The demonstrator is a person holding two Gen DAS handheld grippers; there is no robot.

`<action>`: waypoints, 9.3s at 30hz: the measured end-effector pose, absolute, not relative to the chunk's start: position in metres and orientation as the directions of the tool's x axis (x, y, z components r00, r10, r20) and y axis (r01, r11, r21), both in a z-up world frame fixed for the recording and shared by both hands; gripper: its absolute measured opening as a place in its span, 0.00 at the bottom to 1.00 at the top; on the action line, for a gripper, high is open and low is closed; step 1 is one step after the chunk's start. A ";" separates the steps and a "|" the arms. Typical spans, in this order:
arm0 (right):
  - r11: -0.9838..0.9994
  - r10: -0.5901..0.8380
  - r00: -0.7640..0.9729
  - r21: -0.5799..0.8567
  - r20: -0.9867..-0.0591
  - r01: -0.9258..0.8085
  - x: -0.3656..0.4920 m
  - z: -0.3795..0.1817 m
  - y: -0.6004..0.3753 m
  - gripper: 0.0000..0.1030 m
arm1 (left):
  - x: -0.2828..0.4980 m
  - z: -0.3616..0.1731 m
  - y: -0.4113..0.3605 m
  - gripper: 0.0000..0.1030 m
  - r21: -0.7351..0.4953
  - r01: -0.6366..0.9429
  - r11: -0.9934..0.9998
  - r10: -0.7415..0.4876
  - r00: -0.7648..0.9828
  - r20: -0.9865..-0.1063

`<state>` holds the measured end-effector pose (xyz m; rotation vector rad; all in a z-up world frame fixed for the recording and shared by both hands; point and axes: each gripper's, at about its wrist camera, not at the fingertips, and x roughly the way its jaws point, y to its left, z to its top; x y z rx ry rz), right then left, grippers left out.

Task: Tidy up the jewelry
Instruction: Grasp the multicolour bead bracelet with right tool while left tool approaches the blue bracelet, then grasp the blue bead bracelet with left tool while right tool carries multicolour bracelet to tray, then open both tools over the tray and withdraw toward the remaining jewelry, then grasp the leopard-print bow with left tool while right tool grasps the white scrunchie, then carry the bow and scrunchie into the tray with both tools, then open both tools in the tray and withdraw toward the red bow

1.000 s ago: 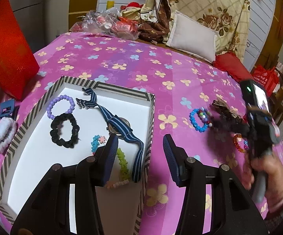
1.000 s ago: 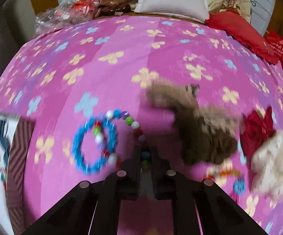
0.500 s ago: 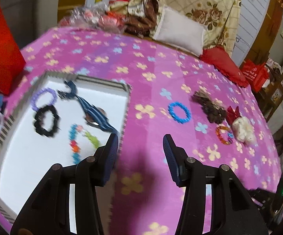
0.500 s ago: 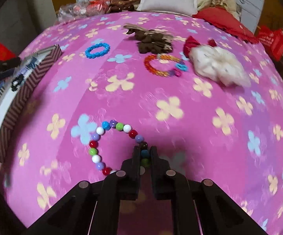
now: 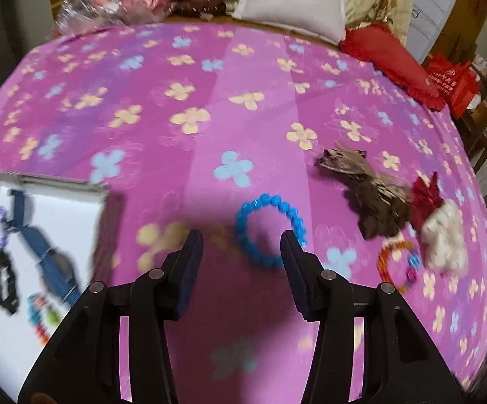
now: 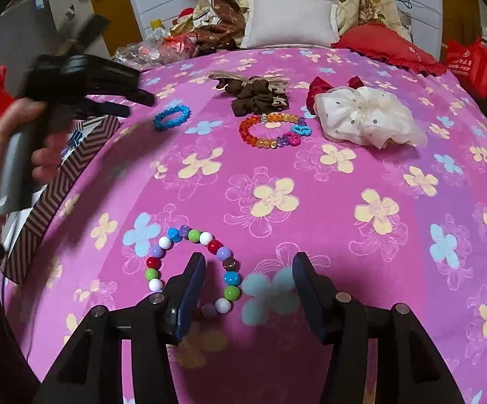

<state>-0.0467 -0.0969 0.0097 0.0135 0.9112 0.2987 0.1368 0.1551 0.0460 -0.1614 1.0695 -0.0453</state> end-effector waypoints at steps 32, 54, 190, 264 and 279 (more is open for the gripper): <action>0.959 0.282 0.609 0.195 -0.741 -0.207 -0.046 0.049 -0.091 0.08 | -0.002 0.136 0.185 0.07 -0.253 0.083 0.964 -0.240 0.687 -0.686; 0.844 0.410 0.552 0.072 -0.726 -0.532 -0.045 0.130 0.136 0.08 | -0.032 0.090 0.379 0.07 -0.305 -0.294 0.906 -0.032 0.671 -0.741; 0.922 0.332 0.598 0.386 -0.730 -0.040 0.033 0.028 -0.217 0.17 | 0.168 0.052 0.045 0.46 -0.360 0.094 0.928 -0.366 0.406 -0.837; 0.706 0.346 0.283 0.050 -0.895 -0.706 -0.065 0.023 0.261 0.16 | -0.111 0.032 0.402 0.06 -0.234 -0.440 0.867 0.032 0.518 -0.855; 0.667 0.381 0.179 0.135 -0.907 -0.733 -0.062 0.020 0.276 0.16 | -0.099 0.053 0.418 0.10 -0.311 -0.398 0.863 -0.025 0.581 -0.814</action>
